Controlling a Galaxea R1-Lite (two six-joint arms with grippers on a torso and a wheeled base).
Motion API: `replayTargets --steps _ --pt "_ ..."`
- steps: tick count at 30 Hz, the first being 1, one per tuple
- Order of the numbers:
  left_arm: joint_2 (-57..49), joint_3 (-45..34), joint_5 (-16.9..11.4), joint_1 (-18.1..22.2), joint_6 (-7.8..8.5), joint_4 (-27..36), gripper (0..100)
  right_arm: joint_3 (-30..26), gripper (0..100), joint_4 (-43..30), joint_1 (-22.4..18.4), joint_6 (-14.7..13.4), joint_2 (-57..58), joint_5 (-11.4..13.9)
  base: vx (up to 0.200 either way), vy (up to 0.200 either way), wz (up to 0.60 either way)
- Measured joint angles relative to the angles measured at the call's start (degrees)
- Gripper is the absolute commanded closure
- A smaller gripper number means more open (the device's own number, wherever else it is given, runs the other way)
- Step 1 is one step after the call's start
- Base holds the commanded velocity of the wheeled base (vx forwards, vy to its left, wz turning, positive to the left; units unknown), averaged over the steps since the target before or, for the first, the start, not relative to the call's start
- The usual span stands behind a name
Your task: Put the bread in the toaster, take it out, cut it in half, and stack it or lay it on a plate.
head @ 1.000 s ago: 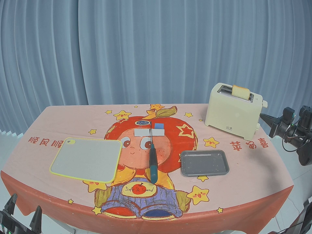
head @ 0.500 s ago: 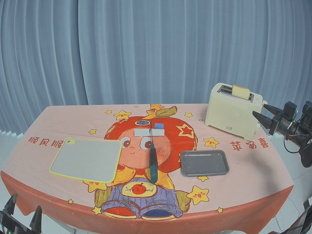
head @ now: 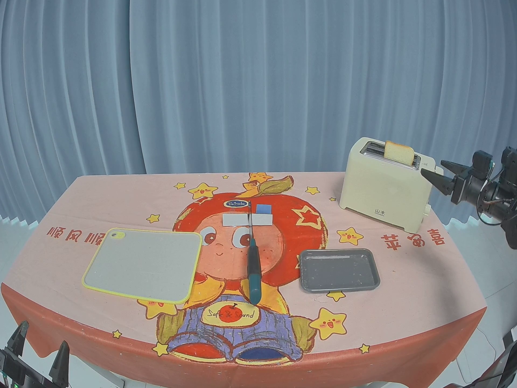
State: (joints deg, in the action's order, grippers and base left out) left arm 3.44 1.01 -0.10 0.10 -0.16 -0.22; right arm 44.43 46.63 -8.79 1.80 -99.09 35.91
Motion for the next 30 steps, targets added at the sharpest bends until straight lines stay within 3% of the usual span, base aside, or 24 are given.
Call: replayTargets --steps 6,15,20,30 --pt "0.00 0.00 0.00 0.04 0.00 0.00 0 5.17 0 -8.81 -1.29 0.27 2.32 0.40 0.000 0.000 0.00" --pt "0.00 0.00 0.00 0.04 0.00 0.00 0 7.98 0 -11.59 -4.71 1.54 4.79 0.73 0.000 0.000 0.00" --pt "0.00 0.00 0.00 0.04 0.00 0.00 0 10.19 0 -15.98 -4.60 1.54 5.21 1.56 0.000 0.000 0.00" --pt "0.00 0.00 0.00 0.04 0.00 0.00 0 21.41 0 -24.58 -1.87 1.43 1.16 3.25 0.000 0.000 0.00"
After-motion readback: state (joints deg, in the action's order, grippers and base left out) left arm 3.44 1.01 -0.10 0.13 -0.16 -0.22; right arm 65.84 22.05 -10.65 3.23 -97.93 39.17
